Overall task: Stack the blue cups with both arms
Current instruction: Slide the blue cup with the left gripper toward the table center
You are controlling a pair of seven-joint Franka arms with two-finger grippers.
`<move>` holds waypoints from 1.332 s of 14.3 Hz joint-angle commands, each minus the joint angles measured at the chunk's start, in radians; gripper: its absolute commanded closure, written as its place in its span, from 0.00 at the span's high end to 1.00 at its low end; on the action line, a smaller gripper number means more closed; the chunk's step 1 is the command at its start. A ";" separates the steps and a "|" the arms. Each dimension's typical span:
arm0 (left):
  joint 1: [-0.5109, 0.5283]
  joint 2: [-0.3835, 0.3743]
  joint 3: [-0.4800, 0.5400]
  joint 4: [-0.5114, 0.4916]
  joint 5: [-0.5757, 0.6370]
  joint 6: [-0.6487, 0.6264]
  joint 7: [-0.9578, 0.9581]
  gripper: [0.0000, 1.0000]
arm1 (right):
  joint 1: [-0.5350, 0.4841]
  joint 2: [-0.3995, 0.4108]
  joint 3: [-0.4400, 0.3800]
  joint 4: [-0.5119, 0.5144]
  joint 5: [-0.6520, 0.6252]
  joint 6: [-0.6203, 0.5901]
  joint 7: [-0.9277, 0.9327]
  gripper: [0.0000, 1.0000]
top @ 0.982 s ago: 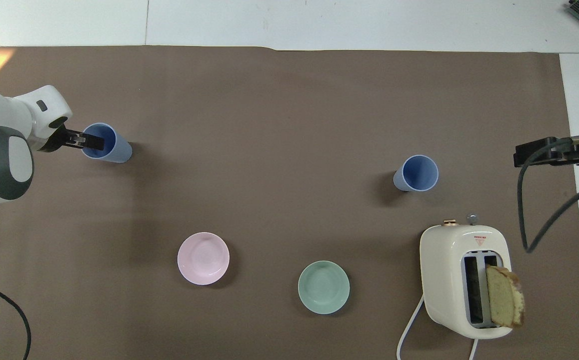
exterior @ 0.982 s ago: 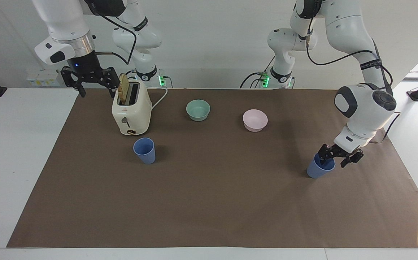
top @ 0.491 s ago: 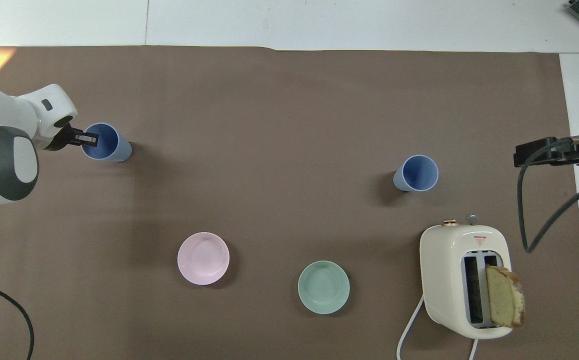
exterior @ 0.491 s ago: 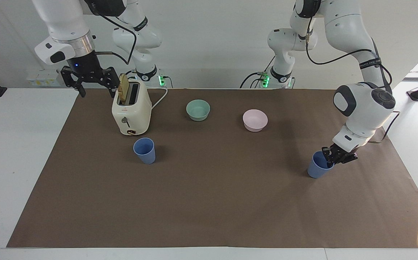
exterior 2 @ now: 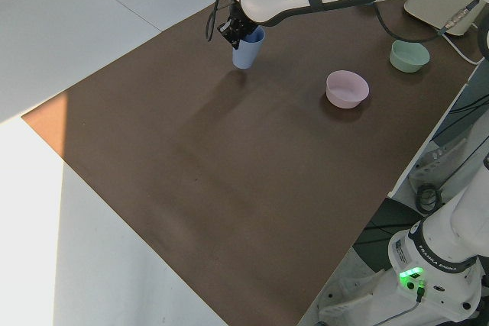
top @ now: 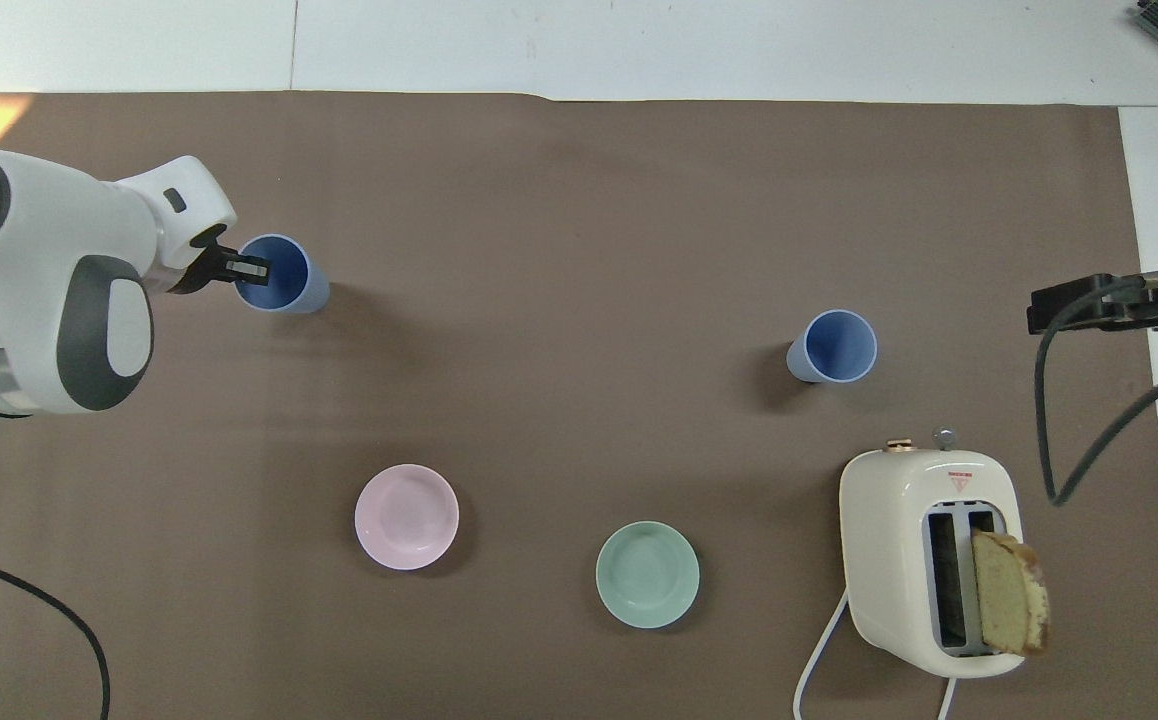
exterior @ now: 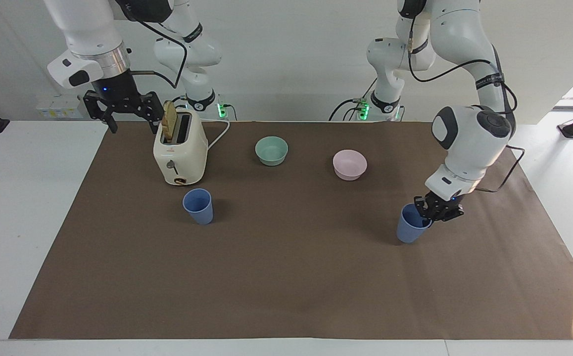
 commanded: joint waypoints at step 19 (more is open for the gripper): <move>-0.351 -0.033 0.025 -0.032 -0.007 0.007 -0.450 1.00 | -0.012 -0.021 0.000 -0.046 0.020 0.024 -0.008 1.00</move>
